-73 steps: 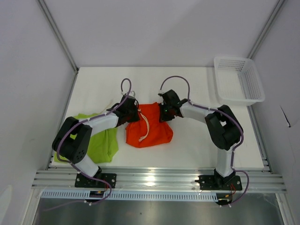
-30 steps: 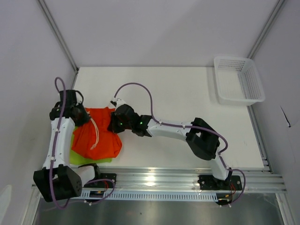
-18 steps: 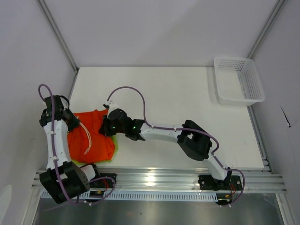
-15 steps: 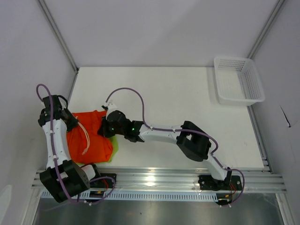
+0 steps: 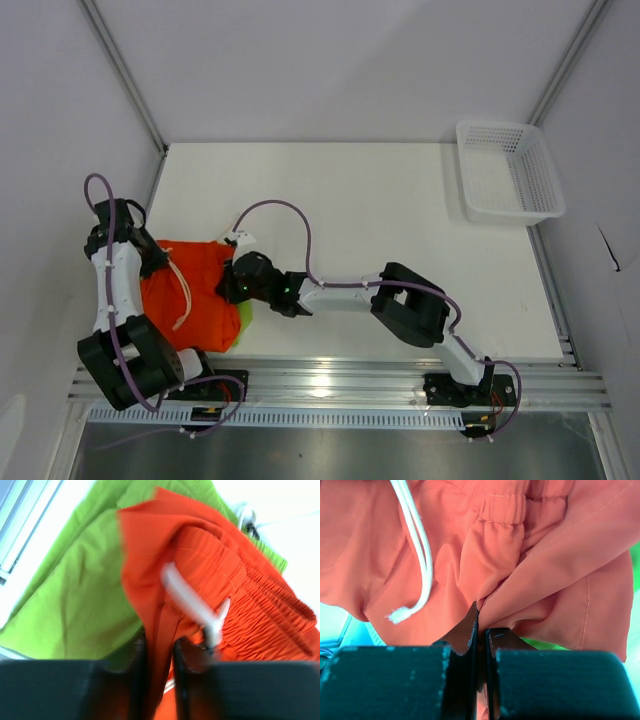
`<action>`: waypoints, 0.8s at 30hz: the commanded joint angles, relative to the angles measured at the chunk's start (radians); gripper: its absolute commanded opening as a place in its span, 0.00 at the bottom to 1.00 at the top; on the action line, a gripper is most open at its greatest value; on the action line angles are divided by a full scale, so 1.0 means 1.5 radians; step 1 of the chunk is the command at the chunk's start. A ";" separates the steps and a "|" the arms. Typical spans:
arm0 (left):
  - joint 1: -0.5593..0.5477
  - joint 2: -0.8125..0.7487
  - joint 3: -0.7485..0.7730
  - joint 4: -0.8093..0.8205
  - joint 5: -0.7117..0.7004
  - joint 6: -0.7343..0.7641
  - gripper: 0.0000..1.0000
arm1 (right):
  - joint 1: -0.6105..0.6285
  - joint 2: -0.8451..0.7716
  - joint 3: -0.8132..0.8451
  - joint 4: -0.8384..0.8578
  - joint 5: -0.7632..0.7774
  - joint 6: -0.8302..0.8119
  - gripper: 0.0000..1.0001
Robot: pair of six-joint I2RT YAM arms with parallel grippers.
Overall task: Fold and stack the shorts
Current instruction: Neatly place the folded shorts to the corner
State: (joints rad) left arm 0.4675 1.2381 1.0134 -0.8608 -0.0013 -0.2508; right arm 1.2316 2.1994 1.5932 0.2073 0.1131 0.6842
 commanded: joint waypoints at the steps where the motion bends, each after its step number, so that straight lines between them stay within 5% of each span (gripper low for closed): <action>1: 0.006 0.005 0.000 0.069 -0.030 0.004 0.30 | 0.010 -0.010 -0.006 0.049 0.021 -0.007 0.01; 3: 0.006 0.007 0.002 0.070 -0.044 0.003 0.46 | 0.012 -0.007 -0.014 0.054 0.019 -0.011 0.18; 4: 0.006 0.004 0.014 0.069 -0.054 -0.001 0.64 | 0.012 -0.008 -0.018 0.056 0.021 -0.012 0.35; 6: 0.006 -0.016 0.023 0.058 -0.072 -0.007 0.79 | 0.012 -0.016 -0.023 0.058 0.025 -0.015 0.55; 8: 0.004 -0.038 0.048 0.054 -0.090 -0.013 0.93 | 0.005 -0.027 -0.012 0.040 0.028 -0.027 0.61; 12: -0.009 -0.103 0.096 0.034 -0.093 -0.015 0.97 | -0.016 -0.072 0.002 0.006 0.009 -0.031 0.68; 20: -0.029 -0.193 0.054 0.052 0.094 -0.033 0.99 | -0.074 -0.137 -0.044 -0.031 -0.043 -0.004 0.79; 24: -0.103 -0.237 -0.014 0.112 0.112 -0.081 0.99 | -0.131 -0.193 -0.104 -0.059 -0.028 -0.019 0.99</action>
State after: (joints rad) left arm 0.3927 0.9131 1.0565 -0.7593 0.0830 -0.3038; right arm 1.0882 1.9945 1.4837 0.1509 0.0540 0.6708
